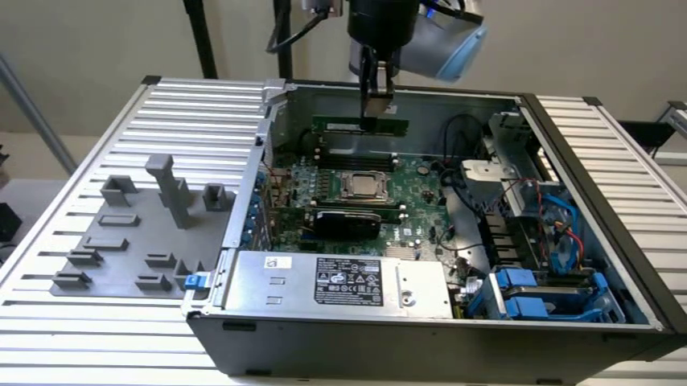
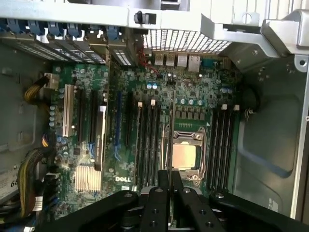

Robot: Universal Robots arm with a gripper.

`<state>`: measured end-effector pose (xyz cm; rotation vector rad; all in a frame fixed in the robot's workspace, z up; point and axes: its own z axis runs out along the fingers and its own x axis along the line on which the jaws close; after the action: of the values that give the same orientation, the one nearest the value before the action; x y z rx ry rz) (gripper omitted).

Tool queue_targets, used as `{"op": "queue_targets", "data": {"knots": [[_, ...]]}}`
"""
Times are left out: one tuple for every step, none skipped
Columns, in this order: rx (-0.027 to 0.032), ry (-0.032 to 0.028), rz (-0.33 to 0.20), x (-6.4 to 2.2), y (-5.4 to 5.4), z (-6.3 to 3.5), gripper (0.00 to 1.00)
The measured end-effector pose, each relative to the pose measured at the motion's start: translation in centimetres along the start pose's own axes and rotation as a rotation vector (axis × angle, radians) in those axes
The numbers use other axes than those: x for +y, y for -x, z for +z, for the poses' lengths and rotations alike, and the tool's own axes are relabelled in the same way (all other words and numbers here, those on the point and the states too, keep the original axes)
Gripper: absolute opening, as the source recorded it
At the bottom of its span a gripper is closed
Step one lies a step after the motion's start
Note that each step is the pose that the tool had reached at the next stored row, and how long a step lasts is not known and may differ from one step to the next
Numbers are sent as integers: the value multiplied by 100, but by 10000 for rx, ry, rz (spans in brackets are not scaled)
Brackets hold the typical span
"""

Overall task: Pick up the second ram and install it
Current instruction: 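Insert the second ram into the second slot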

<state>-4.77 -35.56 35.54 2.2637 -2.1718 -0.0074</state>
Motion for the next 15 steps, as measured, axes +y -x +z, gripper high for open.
{"op": "queue_targets", "data": {"knots": [[1, 1, 1, -23, -1, 17, 14], [1, 1, 4, -41, -2, 36, 14], [1, 1, 8, -56, -4, 54, 14], [1, 0, 16, -66, -8, 72, 14], [0, 0, 27, -70, -16, 90, 14], [0, -2, 39, -72, -26, 108, 14], [1, -6, 50, -73, -39, 126, 14], [1, -10, 60, -73, -54, 144, 14], [1, -13, 68, -72, -72, 163, 14], [2, -16, 74, -72, -89, 181, 14], [1, -19, 81, -72, -105, 199, 14], [2, -21, 87, -72, -121, 216, 14], [2, -25, 96, -71, -139, 235, 14], [1, -29, 106, -71, -156, 253, 14], [1, -34, 122, -70, -172, 272, 14]]}}
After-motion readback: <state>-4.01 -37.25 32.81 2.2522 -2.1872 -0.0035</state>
